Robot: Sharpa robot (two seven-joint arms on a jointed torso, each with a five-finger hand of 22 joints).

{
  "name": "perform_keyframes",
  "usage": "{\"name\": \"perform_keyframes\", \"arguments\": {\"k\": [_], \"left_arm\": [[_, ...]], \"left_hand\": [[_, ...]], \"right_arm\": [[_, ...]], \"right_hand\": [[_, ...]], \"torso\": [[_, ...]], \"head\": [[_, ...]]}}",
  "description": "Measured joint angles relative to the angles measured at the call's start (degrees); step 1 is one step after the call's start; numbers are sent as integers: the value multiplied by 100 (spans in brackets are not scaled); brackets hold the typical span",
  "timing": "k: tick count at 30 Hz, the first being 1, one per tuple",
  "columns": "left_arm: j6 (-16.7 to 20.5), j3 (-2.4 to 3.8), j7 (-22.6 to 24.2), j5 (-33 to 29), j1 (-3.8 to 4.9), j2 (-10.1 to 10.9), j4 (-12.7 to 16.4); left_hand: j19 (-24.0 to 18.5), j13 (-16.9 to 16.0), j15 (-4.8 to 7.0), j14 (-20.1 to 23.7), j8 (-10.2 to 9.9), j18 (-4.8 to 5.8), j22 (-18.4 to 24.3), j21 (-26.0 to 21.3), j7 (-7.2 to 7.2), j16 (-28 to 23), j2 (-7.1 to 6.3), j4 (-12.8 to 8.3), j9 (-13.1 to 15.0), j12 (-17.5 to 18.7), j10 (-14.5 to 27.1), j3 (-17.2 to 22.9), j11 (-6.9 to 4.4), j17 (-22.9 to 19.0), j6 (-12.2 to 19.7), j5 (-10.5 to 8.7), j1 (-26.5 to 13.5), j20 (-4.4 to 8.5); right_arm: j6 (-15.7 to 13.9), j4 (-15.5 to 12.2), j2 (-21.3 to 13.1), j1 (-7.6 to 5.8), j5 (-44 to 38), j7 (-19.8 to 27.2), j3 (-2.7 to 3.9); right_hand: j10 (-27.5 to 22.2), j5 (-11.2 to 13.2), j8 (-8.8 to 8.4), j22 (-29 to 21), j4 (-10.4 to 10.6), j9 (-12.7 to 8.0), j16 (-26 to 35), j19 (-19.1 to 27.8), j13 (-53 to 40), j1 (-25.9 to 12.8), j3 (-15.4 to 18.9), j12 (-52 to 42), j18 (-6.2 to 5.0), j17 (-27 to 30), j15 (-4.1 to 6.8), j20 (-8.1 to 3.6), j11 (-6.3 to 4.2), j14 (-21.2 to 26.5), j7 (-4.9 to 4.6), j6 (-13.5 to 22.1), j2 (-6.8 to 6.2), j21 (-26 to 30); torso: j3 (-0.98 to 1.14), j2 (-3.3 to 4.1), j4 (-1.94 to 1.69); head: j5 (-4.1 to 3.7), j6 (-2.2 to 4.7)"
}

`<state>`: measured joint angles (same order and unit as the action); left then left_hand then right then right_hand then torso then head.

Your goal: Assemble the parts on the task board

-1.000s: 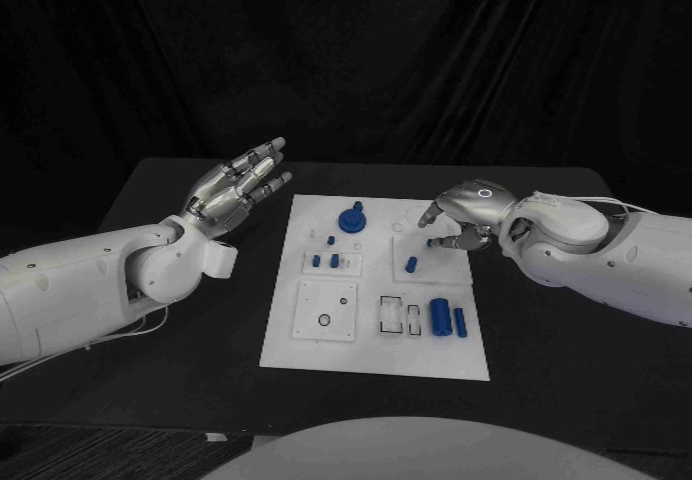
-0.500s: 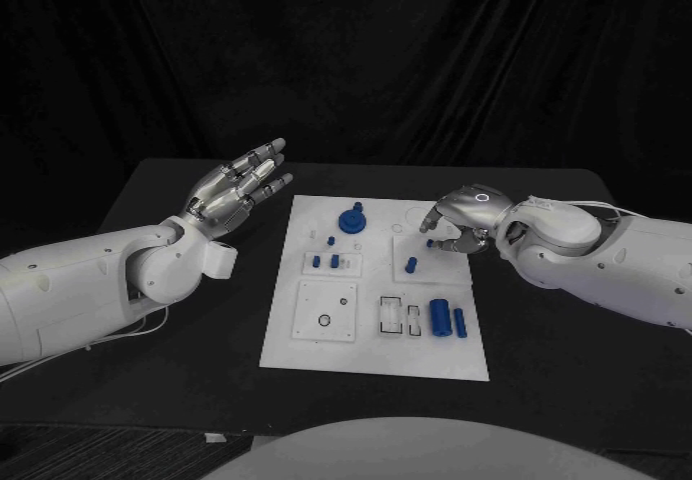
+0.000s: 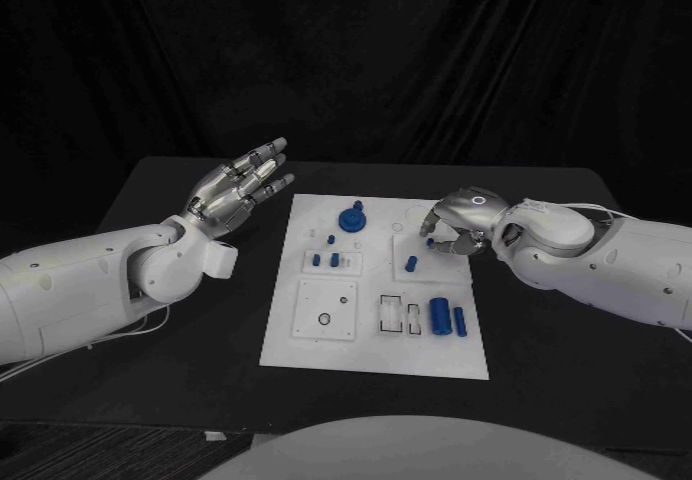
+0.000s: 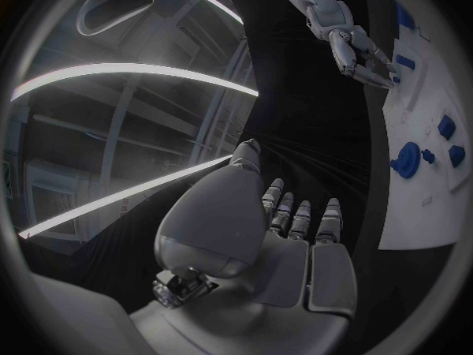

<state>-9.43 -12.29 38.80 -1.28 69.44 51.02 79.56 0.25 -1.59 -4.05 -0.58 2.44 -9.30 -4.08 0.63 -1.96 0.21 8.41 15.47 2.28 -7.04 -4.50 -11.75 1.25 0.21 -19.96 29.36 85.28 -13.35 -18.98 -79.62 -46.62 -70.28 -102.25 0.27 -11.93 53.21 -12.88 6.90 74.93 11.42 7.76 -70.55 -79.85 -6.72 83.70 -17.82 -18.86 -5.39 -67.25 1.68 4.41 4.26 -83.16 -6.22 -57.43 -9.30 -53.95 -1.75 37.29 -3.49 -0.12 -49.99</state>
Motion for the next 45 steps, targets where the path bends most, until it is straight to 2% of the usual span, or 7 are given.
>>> {"name": "perform_keyframes", "arguments": {"k": [2, 6, 7, 28, 34, 42, 45], "left_arm": [[-8, 0, 0, 0, -1, -1, -7], [-26, -1, 1, -1, -3, -6, -13], [-29, -1, 1, -1, -4, -8, -15], [-88, 0, 2, -3, -21, -35, -67], [-102, 0, 2, -3, -27, -51, -82], [-117, -1, 4, -3, -34, -67, -123], [-119, -1, 4, -4, -39, -76, -140]], "left_hand": [[21, 0, -8, -9, 0, -1, -14, 0, -82, 0, 24, -16, 4, -26, -26, -16, 25, 3, -83, 23, 24, -21], [21, 0, -58, -17, 50, 0, -14, 0, -223, 40, 31, -55, 36, -49, -23, -8, 84, 18, -329, 89, 75, -21], [32, 0, -58, -17, 50, 0, -14, 0, -224, 40, 31, -55, 36, -49, -36, -8, 97, 18, -330, 89, 75, -32], [55, -12, -139, -99, 76, 0, -108, 0, -285, 107, 76, -191, 35, -122, -104, 48, 164, 43, -391, 324, 181, -136], [62, -12, -139, -99, 76, -1, -132, 0, -306, 132, 104, -199, 41, -155, -126, 57, 187, 49, -411, 333, 210, -143], [82, -17, -159, -119, 76, 0, -169, 0, -327, 157, 135, -221, 41, -178, -132, 79, 215, 54, -432, 349, 241, -163], [92, -17, -159, -119, 75, 0, -173, 0, -347, 157, 135, -237, 41, -178, -124, 95, 224, 54, -453, 349, 240, -173]], "right_arm": [[-1, 39, 22, 10, 0, 14, 0], [-1, 97, 51, 27, 0, 38, 0], [-1, 108, 57, 31, 0, 43, 0], [19, 228, 138, 137, 27, 109, 6], [-13, 234, 136, 148, 74, 127, 10], [-291, 56, -52, 163, 116, 184, -2], [-445, -35, -125, 98, 123, 201, -10]], "right_hand": [[0, -107, 4, 0, -45, 20, 25, 10, 14, 14, -46, 0, 0, 34, 18, -10, 0, 18, -10, -10, 14, 41], [64, -128, 37, -1, -92, 51, 132, 74, 24, 21, -93, 0, -11, 149, 1, -10, -3, 81, -10, -74, 20, 183], [71, -146, 37, -1, -117, 63, 156, 73, 25, 21, -117, 0, -93, 179, 1, -10, -10, 81, -10, -73, 20, 210], [707, -195, 175, -2, -422, 266, 179, 94, 126, 22, -487, 0, -90, 261, -41, 11, -39, 123, -33, -381, 22, 235], [973, -192, 263, -2, -612, 338, 270, 99, 171, 121, -643, 33, -90, 392, -77, 41, -52, 127, -73, -544, 119, 312], [1178, -3, 302, -2, -671, 452, 289, 102, 192, 146, -651, 117, -90, 438, -77, 42, -93, 127, -69, -668, 126, 314], [1217, 122, 314, -3, -685, 471, 289, 102, 208, 133, -637, 164, -89, 447, -77, 42, -93, 127, -69, -671, 149, 297]], "torso": [[0, -1, 1], [1, -5, 2], [0, -5, 2], [-8, -11, -3], [-8, -14, -2], [-8, -16, 3], [-9, -16, 3]], "head": [[3, -1], [9, -1], [9, -1], [-3, -2], [-4, -2], [34, -2], [41, -2]]}}
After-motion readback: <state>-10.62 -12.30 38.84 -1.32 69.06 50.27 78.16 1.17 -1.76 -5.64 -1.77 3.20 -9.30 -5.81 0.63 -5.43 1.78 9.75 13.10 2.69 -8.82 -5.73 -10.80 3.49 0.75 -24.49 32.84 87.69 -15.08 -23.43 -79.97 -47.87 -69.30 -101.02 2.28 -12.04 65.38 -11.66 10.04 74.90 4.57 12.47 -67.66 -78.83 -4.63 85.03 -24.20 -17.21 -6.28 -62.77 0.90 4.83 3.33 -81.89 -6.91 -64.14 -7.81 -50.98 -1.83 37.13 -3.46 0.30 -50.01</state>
